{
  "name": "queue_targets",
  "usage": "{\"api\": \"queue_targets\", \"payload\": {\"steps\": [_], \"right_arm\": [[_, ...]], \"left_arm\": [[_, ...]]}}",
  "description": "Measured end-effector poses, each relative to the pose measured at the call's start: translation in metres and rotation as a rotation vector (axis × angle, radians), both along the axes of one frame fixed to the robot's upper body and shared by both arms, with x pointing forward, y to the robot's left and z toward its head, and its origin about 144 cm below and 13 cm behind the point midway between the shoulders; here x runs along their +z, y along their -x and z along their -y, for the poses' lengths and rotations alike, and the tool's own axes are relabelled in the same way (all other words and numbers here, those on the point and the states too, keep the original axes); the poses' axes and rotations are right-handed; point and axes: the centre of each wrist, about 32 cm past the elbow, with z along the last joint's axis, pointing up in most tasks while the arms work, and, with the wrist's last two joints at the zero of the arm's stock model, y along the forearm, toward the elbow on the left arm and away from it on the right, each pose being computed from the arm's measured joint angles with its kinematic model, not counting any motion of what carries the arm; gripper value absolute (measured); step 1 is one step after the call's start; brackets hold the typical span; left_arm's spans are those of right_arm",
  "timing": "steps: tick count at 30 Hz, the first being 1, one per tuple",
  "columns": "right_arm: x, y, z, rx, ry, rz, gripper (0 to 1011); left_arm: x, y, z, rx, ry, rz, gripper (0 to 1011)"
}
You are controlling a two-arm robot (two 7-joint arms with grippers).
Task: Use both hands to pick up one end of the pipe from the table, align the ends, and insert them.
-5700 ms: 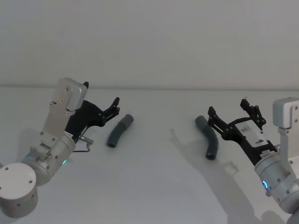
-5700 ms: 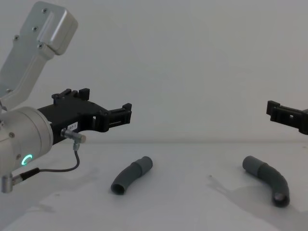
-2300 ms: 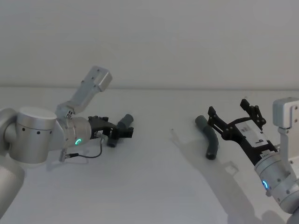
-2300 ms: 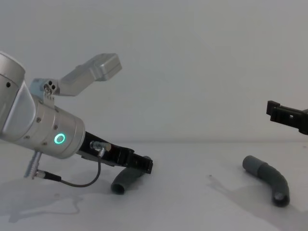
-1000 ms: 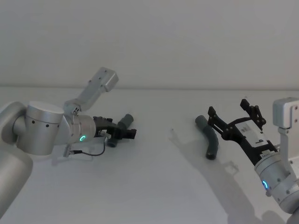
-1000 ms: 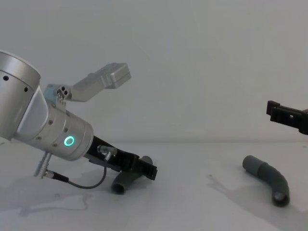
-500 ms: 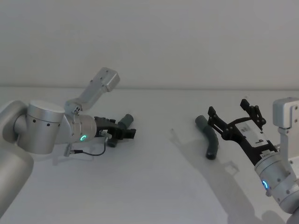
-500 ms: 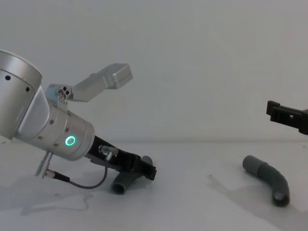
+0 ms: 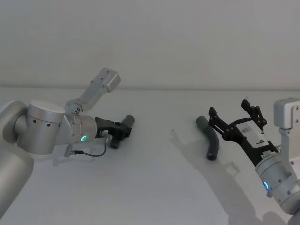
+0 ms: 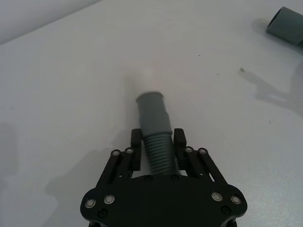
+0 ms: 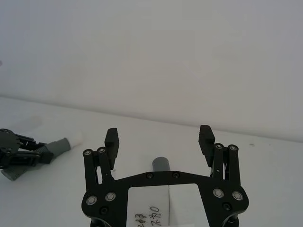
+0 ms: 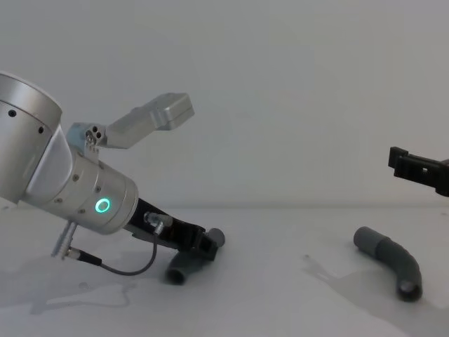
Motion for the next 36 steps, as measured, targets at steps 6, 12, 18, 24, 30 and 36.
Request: {"api": "queue_targets", "payload": {"steps": [6, 12, 18, 24, 30, 36], "right_arm": [[0.000, 0.000, 0.000, 0.000, 0.000, 0.000, 1001], [0.000, 0.000, 0.000, 0.000, 0.000, 0.000, 1001], [0.000, 0.000, 0.000, 0.000, 0.000, 0.000, 1001], [0.002, -0.001, -0.001, 0.006, 0.012, -0.006, 1001], [0.008, -0.004, -0.002, 0.018, 0.049, -0.038, 1001], [0.016, -0.008, -0.002, 0.038, 0.100, -0.095, 1001]], "left_arm": [[0.000, 0.000, 0.000, 0.000, 0.000, 0.000, 343], [0.000, 0.000, 0.000, -0.001, 0.000, 0.000, 343], [0.000, 0.000, 0.000, -0.001, 0.000, 0.000, 343], [0.000, 0.000, 0.000, -0.001, 0.000, -0.001, 343], [0.000, 0.000, 0.000, -0.001, 0.000, -0.001, 343], [0.000, 0.000, 0.000, -0.001, 0.000, 0.000, 343]]}}
